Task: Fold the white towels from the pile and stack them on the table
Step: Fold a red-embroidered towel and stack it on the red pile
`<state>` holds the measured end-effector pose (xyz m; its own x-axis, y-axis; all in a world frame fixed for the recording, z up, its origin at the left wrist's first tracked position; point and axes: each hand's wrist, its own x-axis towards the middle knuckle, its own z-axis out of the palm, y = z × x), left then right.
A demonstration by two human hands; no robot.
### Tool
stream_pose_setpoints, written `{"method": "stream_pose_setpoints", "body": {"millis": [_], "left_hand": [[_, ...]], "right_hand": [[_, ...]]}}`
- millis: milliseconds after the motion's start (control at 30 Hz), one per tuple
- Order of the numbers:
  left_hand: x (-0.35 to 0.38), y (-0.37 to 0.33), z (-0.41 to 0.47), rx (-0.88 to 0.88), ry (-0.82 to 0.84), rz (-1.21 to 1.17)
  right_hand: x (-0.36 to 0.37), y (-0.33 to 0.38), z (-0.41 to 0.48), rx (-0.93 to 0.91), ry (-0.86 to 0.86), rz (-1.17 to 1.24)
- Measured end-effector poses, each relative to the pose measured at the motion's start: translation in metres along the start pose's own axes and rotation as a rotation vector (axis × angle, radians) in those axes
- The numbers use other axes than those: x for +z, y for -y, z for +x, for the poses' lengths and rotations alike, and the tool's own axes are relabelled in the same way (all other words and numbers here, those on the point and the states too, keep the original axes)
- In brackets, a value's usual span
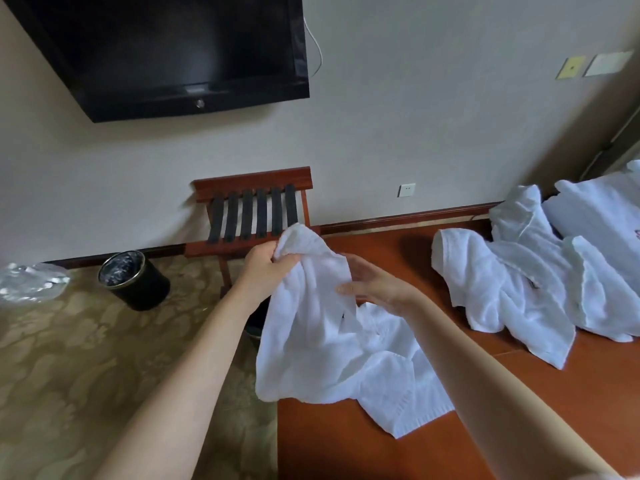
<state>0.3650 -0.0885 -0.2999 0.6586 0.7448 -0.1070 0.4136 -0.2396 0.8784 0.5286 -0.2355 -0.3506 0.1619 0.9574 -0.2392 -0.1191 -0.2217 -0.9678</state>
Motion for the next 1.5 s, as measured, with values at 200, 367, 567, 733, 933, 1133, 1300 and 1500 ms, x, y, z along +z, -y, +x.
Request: {"method": "stream_pose_setpoints", "body": {"millis": [200, 367, 567, 733, 933, 1133, 1300, 1500], "left_hand": [[-0.017, 0.014, 0.022, 0.027, 0.022, -0.001], [-0.021, 0.055, 0.063, -0.09, -0.209, 0.02], [0.009, 0.076, 0.112, -0.06, -0.399, 0.021], [0.037, 0.062, 0.167, -0.091, -0.466, -0.038], [0.07, 0.073, 0.182, -0.211, -0.129, 0.089], [0.118, 0.115, 0.116, -0.318, 0.434, 0.208], [0.148, 0.126, 0.062, -0.114, 0.592, 0.52], [0.181, 0.119, 0.005, 0.054, 0.801, 0.778]], "right_hand": [[0.035, -0.066, 0.039, 0.261, -0.199, -0.448], [0.001, -0.076, 0.06, 0.313, -0.43, -0.539], [-0.059, -0.033, 0.075, 0.127, -0.818, -0.503], [-0.084, 0.01, 0.113, -0.075, -1.079, -0.283], [-0.091, -0.015, 0.14, 0.075, -0.823, -0.464], [-0.081, -0.094, 0.093, 0.437, -0.614, -0.624], [-0.073, -0.13, 0.031, 0.484, -0.71, -0.66], [-0.052, -0.165, -0.046, 0.556, -0.499, -0.792]]}}
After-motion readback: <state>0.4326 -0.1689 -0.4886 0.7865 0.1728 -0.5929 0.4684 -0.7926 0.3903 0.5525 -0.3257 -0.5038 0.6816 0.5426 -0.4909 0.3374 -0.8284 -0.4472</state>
